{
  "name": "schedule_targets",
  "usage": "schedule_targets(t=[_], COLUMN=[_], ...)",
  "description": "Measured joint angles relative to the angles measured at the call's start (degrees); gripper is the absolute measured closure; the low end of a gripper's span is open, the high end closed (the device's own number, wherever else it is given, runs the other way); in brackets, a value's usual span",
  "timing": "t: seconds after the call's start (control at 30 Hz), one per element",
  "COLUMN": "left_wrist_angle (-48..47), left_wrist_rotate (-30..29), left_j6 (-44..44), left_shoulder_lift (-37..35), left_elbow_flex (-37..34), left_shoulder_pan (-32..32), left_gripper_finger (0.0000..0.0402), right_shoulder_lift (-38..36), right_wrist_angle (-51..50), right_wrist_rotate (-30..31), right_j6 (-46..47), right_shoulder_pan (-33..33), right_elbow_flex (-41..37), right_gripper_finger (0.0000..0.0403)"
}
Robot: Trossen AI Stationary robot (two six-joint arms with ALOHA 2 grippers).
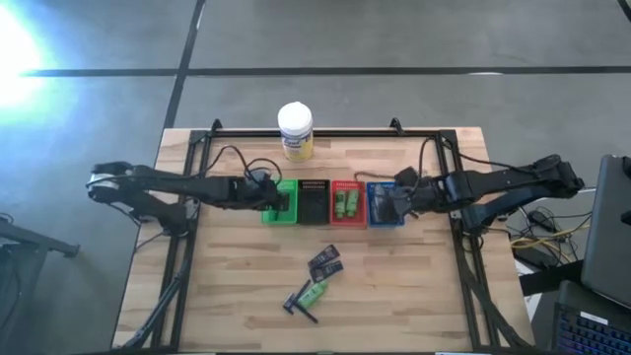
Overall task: Pick & Place Travel size toiletries
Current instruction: Put the blue razor into the green bin
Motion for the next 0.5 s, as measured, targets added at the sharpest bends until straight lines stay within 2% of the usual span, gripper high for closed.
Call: schedule_targets(t=[0.13, 0.3, 0.4, 0.5], left_wrist_angle=[0.0, -3.18, -6.78, -8.81], left_wrist_rotate=[1.56, 5.26, 7.16, 7.6], left_j6=[12.74, 24.12, 24.14, 18.03], left_shoulder_lift=[-2.2, -5.18, -5.85, -4.61], left_elbow_flex=[4.38, 7.54, 7.36, 6.85], left_shoulder_pan=[-3.07, -10.83, -17.0, -23.2], left_gripper_finger=[0.0183, 0.0176, 0.0175, 0.0175], right_shoulder_lift=[1.98, 9.28, 15.09, 19.79], right_wrist_angle=[6.95, 16.26, 18.02, 14.27], right_wrist_rotate=[-5.4, -12.73, -13.82, -13.56], right_j6=[-6.75, -10.78, -10.51, -7.39], right_shoulder_pan=[3.24, 7.87, 10.99, 12.46], right_elbow_flex=[0.0, 0.07, 2.5, 6.37], right_gripper_finger=[0.0119, 0.0109, 0.0108, 0.0114])
